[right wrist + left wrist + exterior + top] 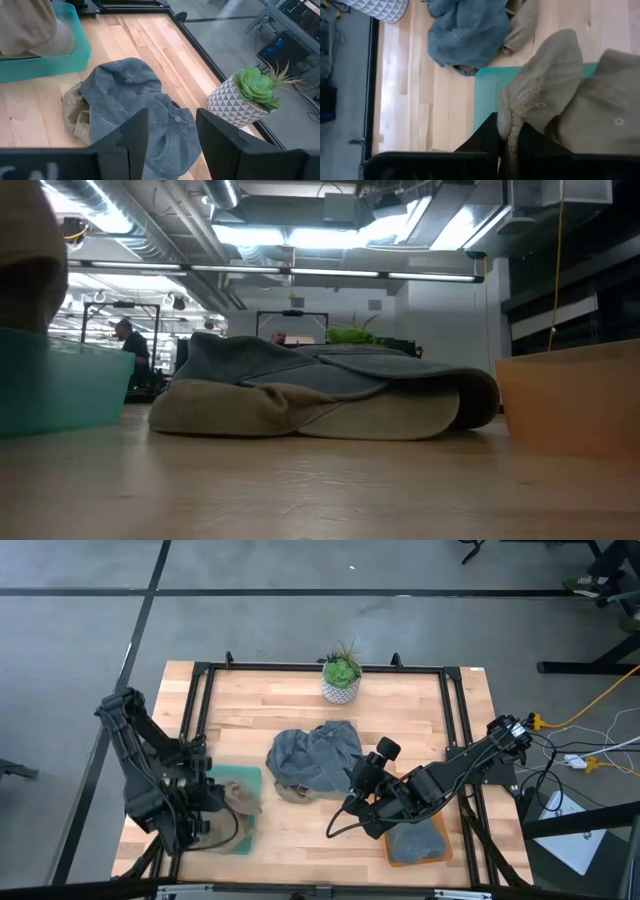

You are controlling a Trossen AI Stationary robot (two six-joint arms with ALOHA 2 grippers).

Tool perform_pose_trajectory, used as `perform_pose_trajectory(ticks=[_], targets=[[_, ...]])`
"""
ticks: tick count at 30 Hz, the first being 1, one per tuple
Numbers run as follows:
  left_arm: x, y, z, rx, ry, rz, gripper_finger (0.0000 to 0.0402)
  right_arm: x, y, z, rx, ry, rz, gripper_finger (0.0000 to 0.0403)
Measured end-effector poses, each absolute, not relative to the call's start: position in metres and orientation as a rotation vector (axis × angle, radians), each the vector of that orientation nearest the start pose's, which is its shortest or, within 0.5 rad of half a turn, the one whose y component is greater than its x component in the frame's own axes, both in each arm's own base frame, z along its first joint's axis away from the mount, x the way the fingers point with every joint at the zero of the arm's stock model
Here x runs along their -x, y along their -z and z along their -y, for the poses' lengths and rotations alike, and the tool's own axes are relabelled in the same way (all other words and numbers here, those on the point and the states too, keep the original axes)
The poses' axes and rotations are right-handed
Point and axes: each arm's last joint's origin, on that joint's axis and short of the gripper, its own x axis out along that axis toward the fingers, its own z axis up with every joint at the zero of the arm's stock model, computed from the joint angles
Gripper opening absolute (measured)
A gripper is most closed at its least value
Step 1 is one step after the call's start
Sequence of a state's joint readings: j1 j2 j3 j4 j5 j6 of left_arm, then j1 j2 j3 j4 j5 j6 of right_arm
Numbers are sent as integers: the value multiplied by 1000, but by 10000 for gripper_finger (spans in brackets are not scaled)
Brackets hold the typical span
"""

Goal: Pick & Place hat
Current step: Put the brown cap into the blue bin

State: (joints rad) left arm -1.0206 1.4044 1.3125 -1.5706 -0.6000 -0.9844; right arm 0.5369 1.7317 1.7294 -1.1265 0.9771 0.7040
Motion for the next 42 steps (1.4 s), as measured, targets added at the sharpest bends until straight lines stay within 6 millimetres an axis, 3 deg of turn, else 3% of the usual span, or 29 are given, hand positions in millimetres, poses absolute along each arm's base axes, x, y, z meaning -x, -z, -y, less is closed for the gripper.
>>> perform_pose_trajectory(ticks=[14,24,30,42], targets=[[-127,-267,223,-372,-232,-1288,15,-309,-348,-155,110,635,-611,163],[-134,-287,240,-265,-173,-1234,22,-310,-348,-153,105,643,-610,163],[-134,-292,243,-181,-175,-1257,58,-310,-348,-153,105,642,-612,163],[-137,-297,250,-54,-161,-1225,170,-310,-348,-153,104,634,-620,163]])
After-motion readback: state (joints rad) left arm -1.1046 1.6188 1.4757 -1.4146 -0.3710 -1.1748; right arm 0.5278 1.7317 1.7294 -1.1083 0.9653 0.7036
